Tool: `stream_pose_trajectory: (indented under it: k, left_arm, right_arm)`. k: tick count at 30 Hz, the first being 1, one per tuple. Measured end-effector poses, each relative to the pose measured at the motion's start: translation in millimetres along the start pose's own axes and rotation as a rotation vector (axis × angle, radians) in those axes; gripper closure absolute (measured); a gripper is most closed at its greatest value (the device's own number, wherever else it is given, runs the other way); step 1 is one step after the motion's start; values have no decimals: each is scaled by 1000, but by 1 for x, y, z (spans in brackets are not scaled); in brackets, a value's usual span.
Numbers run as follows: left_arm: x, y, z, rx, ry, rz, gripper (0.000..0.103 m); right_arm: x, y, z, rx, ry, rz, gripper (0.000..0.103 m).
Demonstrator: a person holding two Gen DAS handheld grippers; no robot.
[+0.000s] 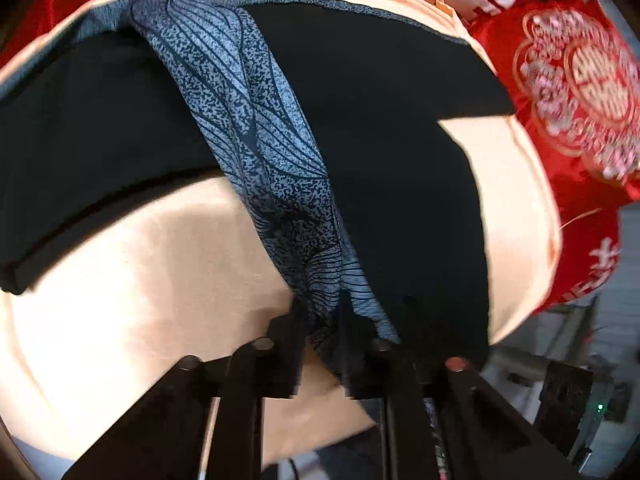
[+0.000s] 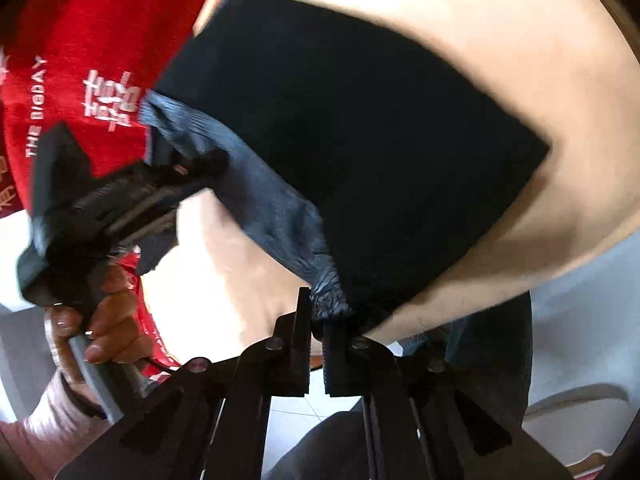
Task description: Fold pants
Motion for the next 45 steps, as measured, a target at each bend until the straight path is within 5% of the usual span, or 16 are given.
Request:
stream_pose_trajectory:
  k: [8,17,19,20,21,24,29,31,33,34,39,42,45]
  left_arm:
    - [-44,-38,51,18,-91,-46,88]
    - [-53,-66,146,65,-215,44,87]
    - [-54,-60,154,60,-238,90,62]
    - [-56,-58,157,57,-257,129,32]
    - [-57,-55,159,53,-283,169,23]
    - [-54,-42,162,43,-281,220,23]
    - [-17,-16,158,23,-202,350,23]
    - [5,-7,154,28,-165,412,23]
    - [22,-1,150,30,-127,457,23]
    - [29,3,148,20,-112,459,23]
    - [34,10,151,-15,-129,462,21]
    - [36,12,155,-20,-129,464,21]
    - [37,11,156,-13,-137,471,21]
  right_arm:
    - [-79,54,102,-149,-121,65,100]
    - [-104,80,264,-253,-219,6,100]
    - [-96,82,302,-273,-231,-26,100]
    - [-92,81,317,-277,-231,-45,100]
    - [-83,79,333,-281,-229,-69,100]
    - [-59,79,369,-302,-209,-124,100]
    - [-32,81,386,-407,-200,-272,92]
    - [-30,84,384,-426,-201,-294,68]
    - [-36,92,374,-482,-232,-317,33]
    - [-43,96,367,-520,-263,-335,30]
    - [-58,88,344,-546,-254,-370,29]
    - [-50,71,357,-518,-259,-456,33]
    - [-37,64,376,-488,-276,-453,34]
Point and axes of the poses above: each gripper's, at about its wrist camera, not at the fingertips, and x roughly the way its jaws point, y to its left, z to its top, the point moved 1 cm from there along x, roughly the way its jaws point, and after that the axes turned 6 degrees about -y, right-handed, at the moved point
